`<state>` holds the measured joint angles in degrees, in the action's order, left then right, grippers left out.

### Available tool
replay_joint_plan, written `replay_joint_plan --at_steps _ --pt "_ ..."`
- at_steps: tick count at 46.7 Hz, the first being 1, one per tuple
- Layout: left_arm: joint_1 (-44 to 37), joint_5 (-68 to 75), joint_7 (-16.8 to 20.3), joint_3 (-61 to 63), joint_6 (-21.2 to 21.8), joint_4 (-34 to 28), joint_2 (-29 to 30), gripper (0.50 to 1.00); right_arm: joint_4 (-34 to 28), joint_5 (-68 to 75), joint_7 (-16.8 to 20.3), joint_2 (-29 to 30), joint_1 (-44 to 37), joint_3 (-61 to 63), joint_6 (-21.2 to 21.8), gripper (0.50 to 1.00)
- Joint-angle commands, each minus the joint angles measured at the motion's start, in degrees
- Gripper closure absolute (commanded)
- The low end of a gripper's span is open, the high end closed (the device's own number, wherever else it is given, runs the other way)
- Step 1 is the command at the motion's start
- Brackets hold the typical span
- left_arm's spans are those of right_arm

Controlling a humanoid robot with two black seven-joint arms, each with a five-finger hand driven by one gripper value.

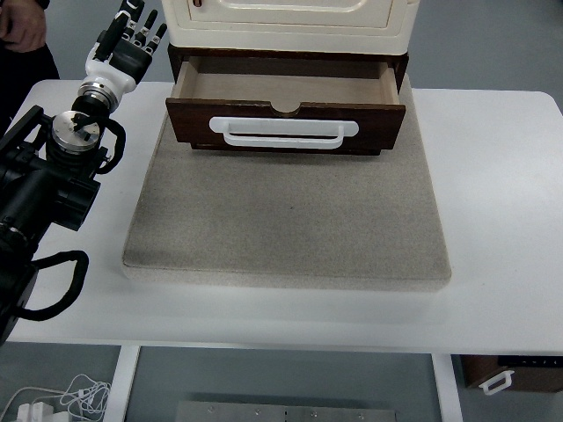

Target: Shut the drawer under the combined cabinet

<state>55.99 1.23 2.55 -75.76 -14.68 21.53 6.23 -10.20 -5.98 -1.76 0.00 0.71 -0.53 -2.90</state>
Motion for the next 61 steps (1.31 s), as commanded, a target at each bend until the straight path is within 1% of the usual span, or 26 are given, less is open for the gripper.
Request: replay_joint_plan --at_steps 1,20,31,40,50,57,61 --pt "0.0 0.0 0.0 0.0 0.0 0.0 0.0 0.500 0.0 0.0 0.0 0.0 0.0 0.0 0.0 0.548" --pt "0.8 -0.2 -0.4 -0.1 -0.1 -0.2 1.2 0.500 0.0 0.0 0.0 0.0 0.0 0.0 0.0 0.548" --pt "3.3 0.7 -0.4 0.1 -1.1 0.3 4.4 0.500 0.0 0.0 0.0 0.0 0.0 0.0 0.0 0.548" --pt "3.9 0.7 -0.5 0.1 -0.9 6.4 7.0 0.500 0.0 0.0 0.0 0.0 0.1 0.0 0.0 0.548" --pt "7.5 0.8 -0.7 0.2 -0.3 11.9 11.8 0.500 0.0 0.0 0.0 0.0 0.0 0.0 0.0 0.548" --pt "10.1 0.8 -0.8 3.3 0.0 16.0 16.3 0.500 0.0 0.0 0.0 0.0 0.1 0.0 0.0 0.548" --pt "11.1 0.8 -0.9 5.0 0.2 19.7 18.7 0.500 0.0 0.0 0.0 0.0 0.1 0.0 0.0 0.548"
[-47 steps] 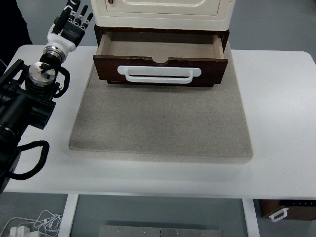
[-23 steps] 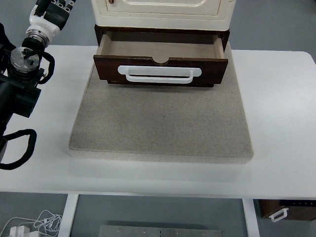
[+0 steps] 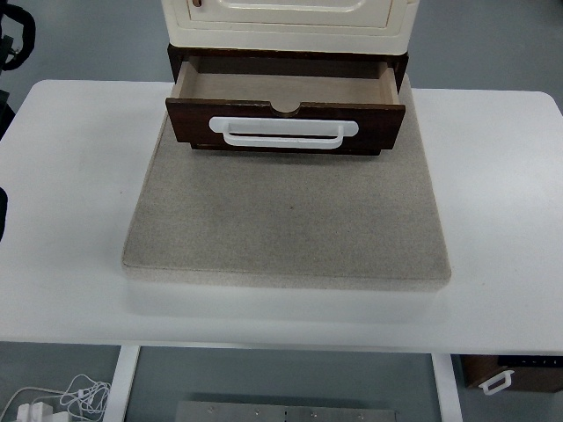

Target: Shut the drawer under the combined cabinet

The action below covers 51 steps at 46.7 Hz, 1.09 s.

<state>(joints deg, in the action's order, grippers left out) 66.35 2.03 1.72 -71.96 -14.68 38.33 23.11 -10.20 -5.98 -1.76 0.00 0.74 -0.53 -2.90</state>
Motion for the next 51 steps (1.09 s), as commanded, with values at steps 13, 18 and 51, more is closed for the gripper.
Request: replay_joint_plan --at_steps 13,18,51 --pt "2.2 1.0 -0.2 7.0 0.2 17.2 6.8 0.500 0.0 0.0 0.0 0.0 0.0 0.0 0.0 0.548" --pt "3.1 3.1 -0.3 10.3 0.0 22.5 8.2 0.500 0.0 0.0 0.0 0.0 0.0 0.0 0.0 0.548" --pt "11.5 20.0 -3.3 38.2 0.8 42.8 4.6 0.500 0.0 0.0 0.0 0.0 0.0 0.0 0.0 0.548"
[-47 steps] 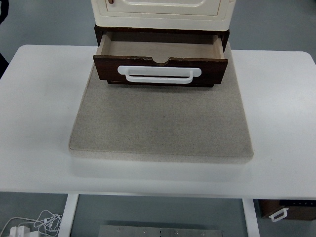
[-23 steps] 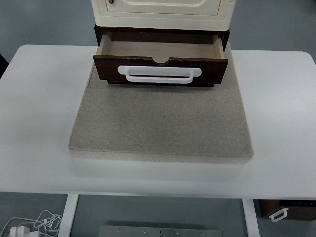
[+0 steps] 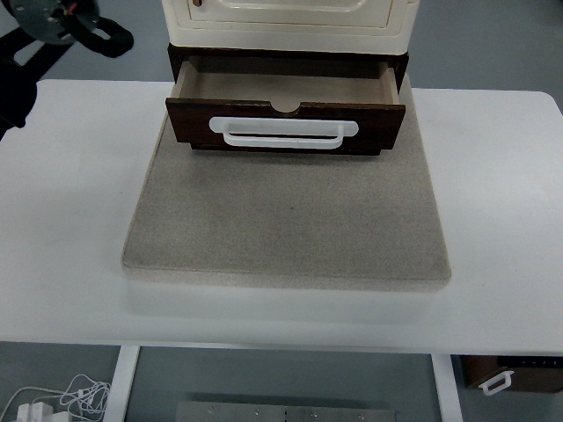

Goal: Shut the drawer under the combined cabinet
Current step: 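Swing the left hand down in front of the open brown drawer, then press the left hand against the drawer front, pushing it toward the cabinet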

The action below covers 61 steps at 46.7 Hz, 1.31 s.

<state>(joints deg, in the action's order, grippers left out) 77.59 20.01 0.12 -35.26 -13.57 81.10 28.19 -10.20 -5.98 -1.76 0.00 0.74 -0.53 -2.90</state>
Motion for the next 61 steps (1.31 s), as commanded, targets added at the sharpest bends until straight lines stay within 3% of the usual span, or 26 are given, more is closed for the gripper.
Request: replay_joint_plan --at_steps 1,9,32,52,61 --pt "0.3 2.7 -2.2 2.0 -0.5 0.0 -0.9 0.500 0.0 0.0 0.0 0.0 0.0 0.0 0.0 0.548" --pt "0.3 5.2 -4.0 6.0 -1.0 1.7 -2.4 0.500 0.0 0.0 0.0 0.0 0.0 0.0 0.0 0.548" --pt "0.1 12.5 -19.0 18.5 -7.3 4.9 -2.4 0.500 0.0 0.0 0.0 0.0 0.0 0.0 0.0 0.548" --pt "-0.2 17.3 -24.8 23.2 -12.5 -1.9 -3.9 0.500 0.0 0.0 0.0 0.0 0.0 0.0 0.0 0.548" --pt "0.7 17.3 -26.4 23.2 -18.2 -7.4 -4.2 0.500 0.0 0.0 0.0 0.0 0.0 0.0 0.0 0.548"
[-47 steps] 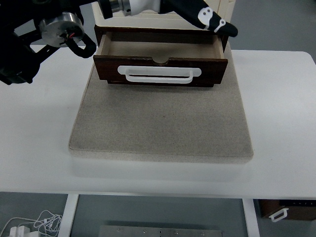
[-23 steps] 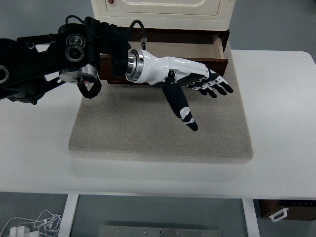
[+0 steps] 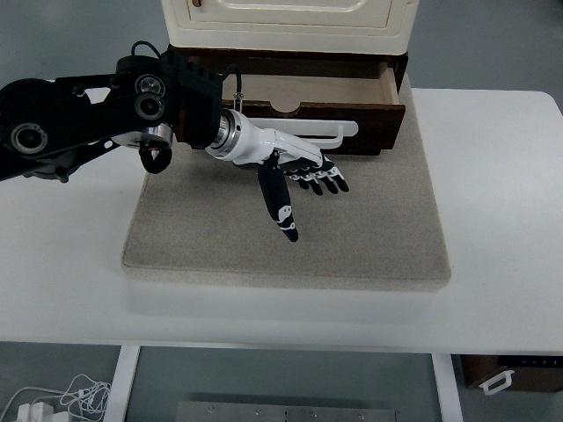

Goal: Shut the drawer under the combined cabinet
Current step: 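Press the left hand against the drawer front, pushing it toward the cabinet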

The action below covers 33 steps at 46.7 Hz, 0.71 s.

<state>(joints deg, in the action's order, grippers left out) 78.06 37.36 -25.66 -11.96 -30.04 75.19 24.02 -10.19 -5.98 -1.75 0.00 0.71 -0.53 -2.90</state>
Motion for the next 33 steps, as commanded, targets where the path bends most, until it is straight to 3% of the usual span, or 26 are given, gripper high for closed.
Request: replay_joint_plan --at_steps 1,33 --pt "0.4 0.0 -0.8 -0.1 -1.9 -1.7 0.0 0.500 0.0 0.0 0.0 0.0 0.0 0.0 0.0 0.548" --pt "1.0 0.2 -1.2 -0.2 -2.4 -6.9 -1.2 0.500 0.0 0.0 0.0 0.0 0.0 0.0 0.0 0.548"
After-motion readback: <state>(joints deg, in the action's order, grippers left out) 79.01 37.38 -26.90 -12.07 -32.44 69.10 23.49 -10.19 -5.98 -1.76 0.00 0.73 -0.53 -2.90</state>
